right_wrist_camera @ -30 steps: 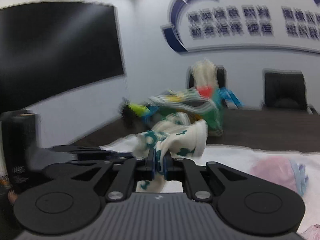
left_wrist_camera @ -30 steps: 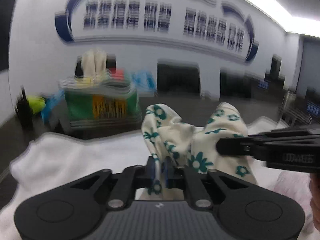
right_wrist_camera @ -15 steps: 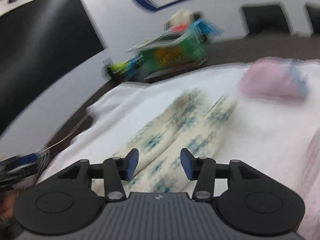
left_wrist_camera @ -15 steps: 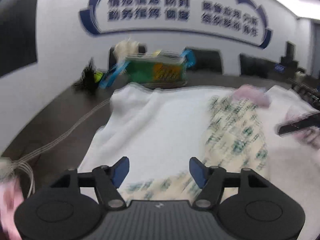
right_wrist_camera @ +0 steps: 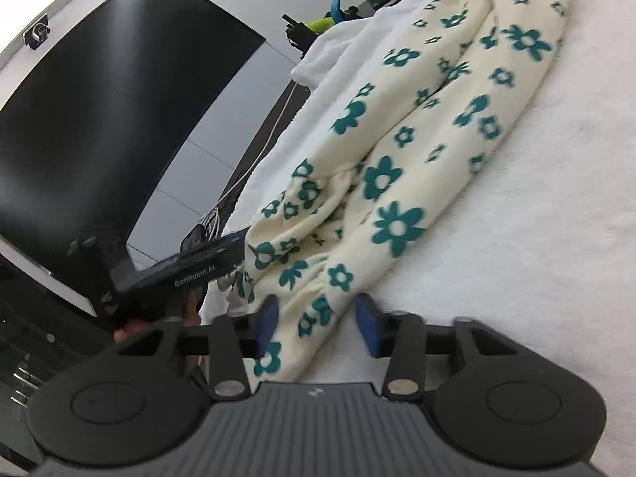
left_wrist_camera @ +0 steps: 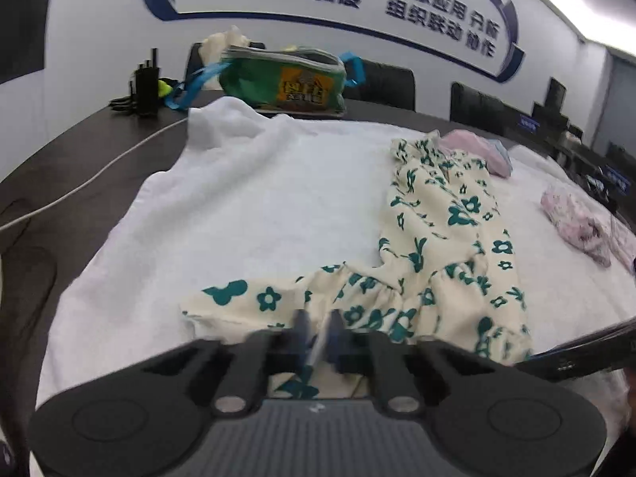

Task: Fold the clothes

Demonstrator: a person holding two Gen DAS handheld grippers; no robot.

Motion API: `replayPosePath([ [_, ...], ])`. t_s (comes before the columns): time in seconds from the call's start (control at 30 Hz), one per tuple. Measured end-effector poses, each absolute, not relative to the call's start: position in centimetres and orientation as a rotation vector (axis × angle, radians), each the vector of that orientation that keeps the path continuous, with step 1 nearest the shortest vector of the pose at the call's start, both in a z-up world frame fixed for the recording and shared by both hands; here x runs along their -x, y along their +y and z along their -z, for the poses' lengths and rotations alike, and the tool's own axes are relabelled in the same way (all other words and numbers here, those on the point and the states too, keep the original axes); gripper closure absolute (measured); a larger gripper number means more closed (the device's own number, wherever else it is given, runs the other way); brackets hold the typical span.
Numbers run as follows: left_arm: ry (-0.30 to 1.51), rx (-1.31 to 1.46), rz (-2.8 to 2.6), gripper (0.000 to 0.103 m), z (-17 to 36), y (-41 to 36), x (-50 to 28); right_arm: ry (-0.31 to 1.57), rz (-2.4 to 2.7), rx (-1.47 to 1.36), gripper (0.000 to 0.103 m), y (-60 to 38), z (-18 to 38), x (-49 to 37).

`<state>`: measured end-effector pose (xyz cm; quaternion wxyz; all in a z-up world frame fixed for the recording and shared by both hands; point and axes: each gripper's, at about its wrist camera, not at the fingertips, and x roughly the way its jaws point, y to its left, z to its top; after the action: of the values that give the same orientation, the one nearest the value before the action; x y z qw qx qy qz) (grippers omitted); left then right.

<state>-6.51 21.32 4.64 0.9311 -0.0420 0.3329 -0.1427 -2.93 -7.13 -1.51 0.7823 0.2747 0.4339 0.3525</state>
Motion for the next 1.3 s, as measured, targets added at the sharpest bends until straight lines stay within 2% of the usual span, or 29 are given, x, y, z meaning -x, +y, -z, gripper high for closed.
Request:
replayPosePath([
  [0.03, 0.677, 0.108, 0.292, 0.102, -4.9, 21.2, 7.1, 0.932, -0.750, -0.593, 0.095, -6.9, 1.6, 2.9],
  [0.1, 0.668, 0.153, 0.292, 0.103, -5.4, 20.9, 8.3, 0.923, -0.723, -0.597, 0.098, -6.6, 1.8, 2.8],
  [0.43, 0.631, 0.373, 0.342, 0.103, -6.8, 17.1, 15.3, 0.769, -0.605, -0.408, 0.099, -12.5, -4.9, 7.5],
  [0.63, 0.609, 0.284, 0.414, 0.100, -5.4, 14.9, 18.2, 0.807, -0.505, -0.307, 0.098, -14.3, -4.9, 9.3],
  [0.67, 0.590, 0.284, 0.414, 0.096, -5.4, 15.4, 18.7, 0.825, -0.498, -0.285, 0.097, -14.3, -4.4, 9.6],
  [0.73, 0.552, 0.285, 0.414, 0.081, -5.5, 16.4, 19.6, 0.829, -0.498, -0.272, 0.093, -14.3, -3.5, 10.6],
  [0.77, 0.531, 0.290, 0.411, 0.066, -5.5, 17.0, 20.1, 0.817, -0.505, -0.280, 0.081, -14.5, -3.4, 11.0],
  [0.8, 0.505, 0.309, 0.390, 0.050, -5.5, 17.7, 20.4, 0.801, -0.514, -0.292, 0.062, -14.6, -3.4, 11.5],
  [0.87, 0.475, 0.294, 0.319, 0.042, -5.2, 18.2, 20.3, 0.775, -0.528, -0.307, 0.050, -14.8, -3.2, 12.3],
  [1.03, 0.493, 0.249, 0.298, 0.042, -3.3, 17.4, 19.2, 0.791, -0.520, -0.259, 0.050, -13.5, -1.9, 13.3],
  [1.07, 0.491, 0.244, 0.325, 0.043, -2.9, 17.1, 19.1, 0.798, -0.509, -0.247, 0.051, -13.0, -1.4, 13.3],
  [1.13, 0.497, 0.233, 0.350, 0.044, -2.4, 16.5, 19.3, 0.770, -0.481, -0.194, 0.064, -12.1, -0.8, 14.1],
  [1.17, 0.503, 0.227, 0.353, 0.054, -2.2, 16.2, 19.4, 0.760, -0.482, -0.175, 0.080, -11.9, -0.7, 14.4],
  [1.2, 0.509, 0.220, 0.356, 0.073, -2.0, 15.9, 19.6, 0.757, -0.487, -0.164, 0.090, -11.7, -0.6, 14.6],
  [1.27, 0.521, 0.208, 0.362, 0.084, -1.6, 15.4, 19.9, 0.757, -0.487, -0.191, 0.098, -11.9, -0.7, 14.7],
  [1.3, 0.528, 0.210, 0.370, 0.096, -1.5, 15.3, 20.0, 0.755, -0.482, -0.185, 0.099, -11.9, -0.7, 14.8],
])
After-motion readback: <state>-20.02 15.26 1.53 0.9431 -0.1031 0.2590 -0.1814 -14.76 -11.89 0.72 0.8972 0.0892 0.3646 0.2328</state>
